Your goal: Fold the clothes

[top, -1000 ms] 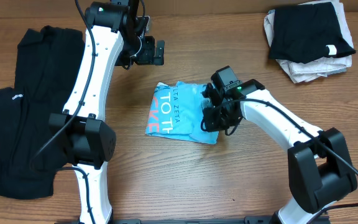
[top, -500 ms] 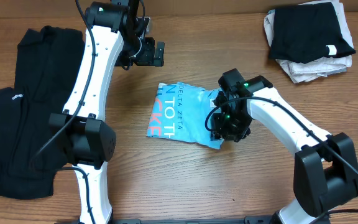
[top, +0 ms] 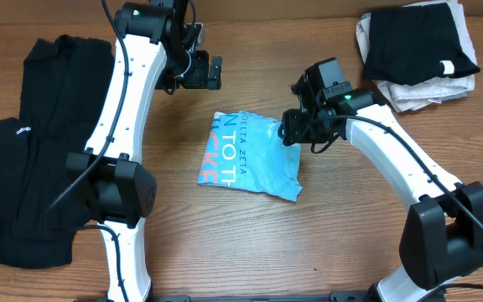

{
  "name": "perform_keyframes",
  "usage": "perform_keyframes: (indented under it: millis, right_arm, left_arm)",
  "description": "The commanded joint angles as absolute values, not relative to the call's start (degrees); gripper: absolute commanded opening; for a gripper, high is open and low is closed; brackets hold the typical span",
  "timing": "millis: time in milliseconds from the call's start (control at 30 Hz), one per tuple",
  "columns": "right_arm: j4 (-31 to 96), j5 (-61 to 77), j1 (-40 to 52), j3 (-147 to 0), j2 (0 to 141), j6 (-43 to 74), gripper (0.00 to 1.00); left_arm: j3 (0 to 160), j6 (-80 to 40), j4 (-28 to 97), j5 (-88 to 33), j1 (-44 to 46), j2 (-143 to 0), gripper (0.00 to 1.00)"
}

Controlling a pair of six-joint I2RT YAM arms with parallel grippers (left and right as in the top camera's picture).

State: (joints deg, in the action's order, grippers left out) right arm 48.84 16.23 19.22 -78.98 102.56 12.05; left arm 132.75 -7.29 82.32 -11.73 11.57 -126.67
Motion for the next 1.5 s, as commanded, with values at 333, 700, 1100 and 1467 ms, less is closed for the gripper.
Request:
perform_keyframes:
  millis: [333,700,1100,1467]
  right_arm:
    - [40.9,16.2,19.4,-80.0,110.4,16.9,0.42]
    - [36.6,16.8,19.4,-80.0,111.4,19.2,0.26]
    - [40.0,16.8,13.3,-81.5,107.7,19.5,0.04]
    - [47.2,17.5,8.6,-81.5,107.8,17.2,0.75]
  left_arm:
    - [134.1,-6.2,82.5,-11.4,11.3,-126.3,1.0]
    - [134.1,-6.2,82.5,-11.4,11.3,-126.3,1.0]
    - [134.1,-5.7,82.7,-11.4,11.3,-126.3,1.0]
    - [134.1,-5.8,82.7,-11.4,11.3,-126.3,1.0]
